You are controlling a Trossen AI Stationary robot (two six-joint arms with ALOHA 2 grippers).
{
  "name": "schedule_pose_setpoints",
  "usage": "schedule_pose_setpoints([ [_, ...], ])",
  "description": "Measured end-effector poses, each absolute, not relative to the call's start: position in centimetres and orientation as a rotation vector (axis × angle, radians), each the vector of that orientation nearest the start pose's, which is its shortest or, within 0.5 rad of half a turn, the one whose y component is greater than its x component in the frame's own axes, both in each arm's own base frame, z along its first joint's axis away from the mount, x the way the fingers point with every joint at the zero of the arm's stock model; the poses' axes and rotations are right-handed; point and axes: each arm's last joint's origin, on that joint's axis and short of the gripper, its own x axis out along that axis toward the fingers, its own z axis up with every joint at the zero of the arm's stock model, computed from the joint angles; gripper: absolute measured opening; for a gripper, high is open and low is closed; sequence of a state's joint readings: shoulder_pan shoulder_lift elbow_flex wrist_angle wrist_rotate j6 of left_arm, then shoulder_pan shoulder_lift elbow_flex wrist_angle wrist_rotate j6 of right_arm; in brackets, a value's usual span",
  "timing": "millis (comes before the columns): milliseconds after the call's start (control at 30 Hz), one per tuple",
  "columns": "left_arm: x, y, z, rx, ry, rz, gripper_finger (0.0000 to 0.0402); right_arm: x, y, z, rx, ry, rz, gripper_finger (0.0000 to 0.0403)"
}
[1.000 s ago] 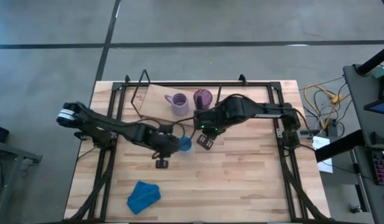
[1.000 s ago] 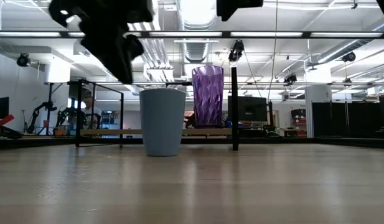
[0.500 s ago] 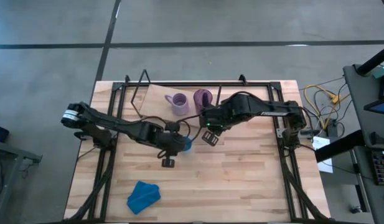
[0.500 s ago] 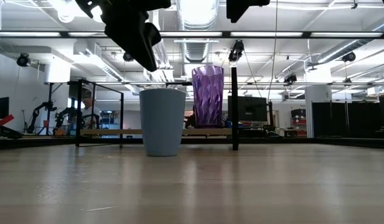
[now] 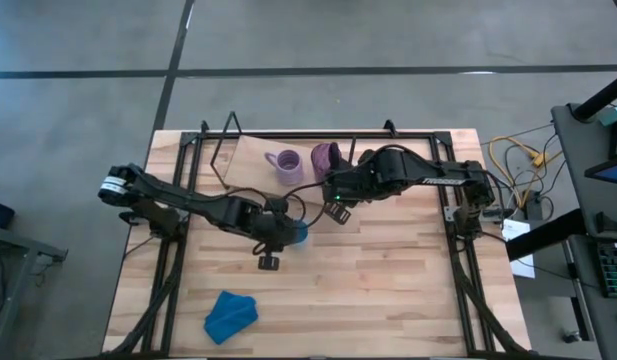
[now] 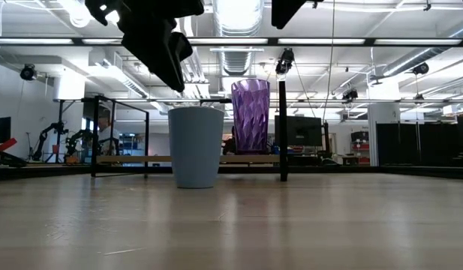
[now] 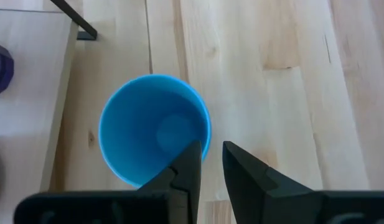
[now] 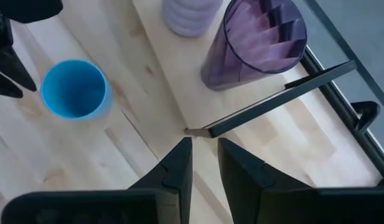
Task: Stack small to large cups/mugs on shelf
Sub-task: Put the blue cup on the shelf
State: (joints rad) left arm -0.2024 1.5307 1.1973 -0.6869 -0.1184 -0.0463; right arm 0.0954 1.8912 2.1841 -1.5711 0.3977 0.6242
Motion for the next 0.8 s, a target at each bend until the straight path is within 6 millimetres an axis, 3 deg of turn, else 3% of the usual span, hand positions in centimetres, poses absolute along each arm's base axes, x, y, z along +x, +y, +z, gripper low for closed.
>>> schedule_pose_setpoints([
  [600, 30.69, -5.95, 25.64, 0.116, 0.983, -0.056, 0.0052, 34.72, 2.06, 39.18, 0.231, 1.100, -0.633, 0.0070],
  [800, 30.64, -6.04, 25.43, 0.188, 0.984, -0.138, 0.0052, 34.72, 2.06, 39.18, 0.232, 1.100, -0.633, 0.0070],
])
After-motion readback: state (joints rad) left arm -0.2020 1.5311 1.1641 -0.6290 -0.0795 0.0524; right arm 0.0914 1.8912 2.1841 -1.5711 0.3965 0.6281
